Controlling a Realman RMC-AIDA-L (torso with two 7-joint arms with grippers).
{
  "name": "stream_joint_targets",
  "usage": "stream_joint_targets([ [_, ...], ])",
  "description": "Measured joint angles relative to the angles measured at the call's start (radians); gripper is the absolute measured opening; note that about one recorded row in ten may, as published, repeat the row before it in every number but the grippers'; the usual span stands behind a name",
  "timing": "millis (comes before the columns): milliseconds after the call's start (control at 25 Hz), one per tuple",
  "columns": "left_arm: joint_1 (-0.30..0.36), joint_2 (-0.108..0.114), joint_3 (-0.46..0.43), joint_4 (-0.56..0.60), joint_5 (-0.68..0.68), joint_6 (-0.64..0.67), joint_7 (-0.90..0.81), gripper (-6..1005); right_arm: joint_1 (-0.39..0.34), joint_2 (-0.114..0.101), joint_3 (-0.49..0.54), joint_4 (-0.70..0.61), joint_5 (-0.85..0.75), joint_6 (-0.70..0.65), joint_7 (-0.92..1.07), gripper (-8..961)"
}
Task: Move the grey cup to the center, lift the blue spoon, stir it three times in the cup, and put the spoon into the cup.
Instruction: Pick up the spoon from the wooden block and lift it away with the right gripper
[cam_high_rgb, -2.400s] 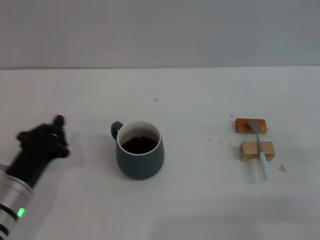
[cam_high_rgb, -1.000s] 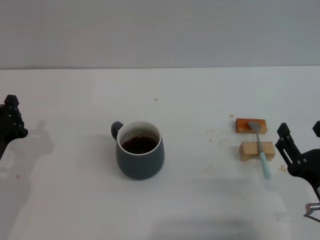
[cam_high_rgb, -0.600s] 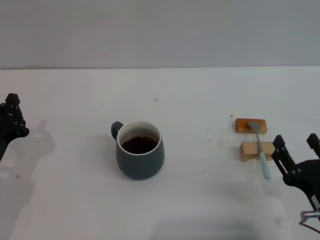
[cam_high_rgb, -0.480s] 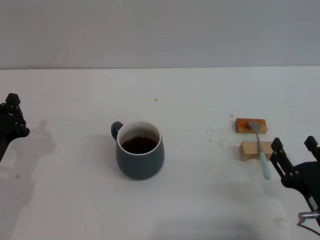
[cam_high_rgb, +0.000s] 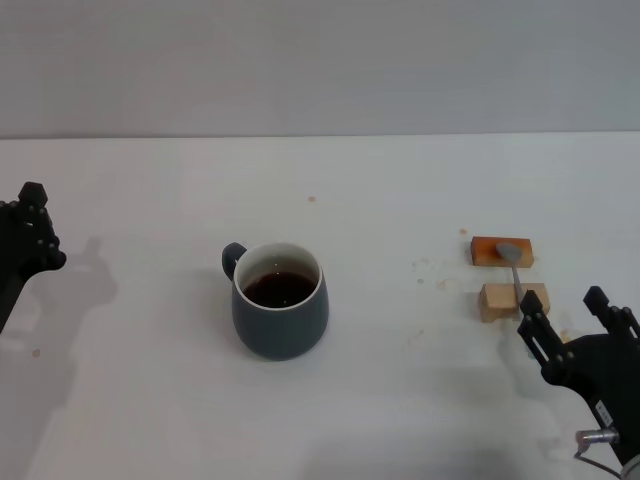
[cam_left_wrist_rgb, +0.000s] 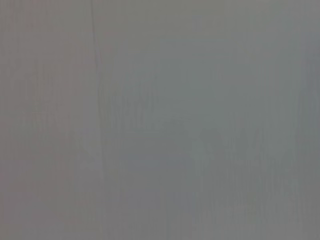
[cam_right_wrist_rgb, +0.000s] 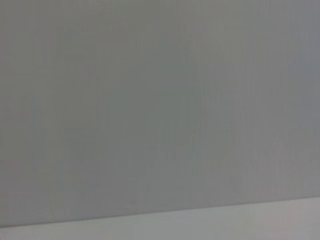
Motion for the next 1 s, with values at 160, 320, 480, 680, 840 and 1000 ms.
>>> stream_joint_targets([
  [160,0.003,-0.002,0.001,-0.016,0.0,-0.015,0.016,-2,0.004,0.001,0.003,-0.003,0.002,0.028,0.0,736],
  [320,0.003,-0.002,0.001,-0.016,0.0,-0.019,0.017,-2,0.013,0.001,0.007,-0.007,0.026,0.044,0.0,736],
  [480,0.003,-0.002,0.0,-0.016,0.0,-0.025,0.017,-2,0.03,-0.002,0.001,-0.025,0.052,0.047,-0.002,735],
  [680,0.003,-0.002,0.0,-0.016,0.0,-0.025,0.017,-2,0.046,-0.001,0.0,-0.041,0.052,0.062,-0.002,735],
  [840,0.003,-0.002,0.0,-0.019,0.0,-0.025,0.017,-2,0.054,-0.001,-0.001,-0.047,0.053,0.075,0.0,735],
  [1000,0.003,-0.002,0.0,-0.023,0.0,-0.025,0.018,-3,0.057,0.0,-0.001,-0.053,0.053,0.082,0.002,734],
])
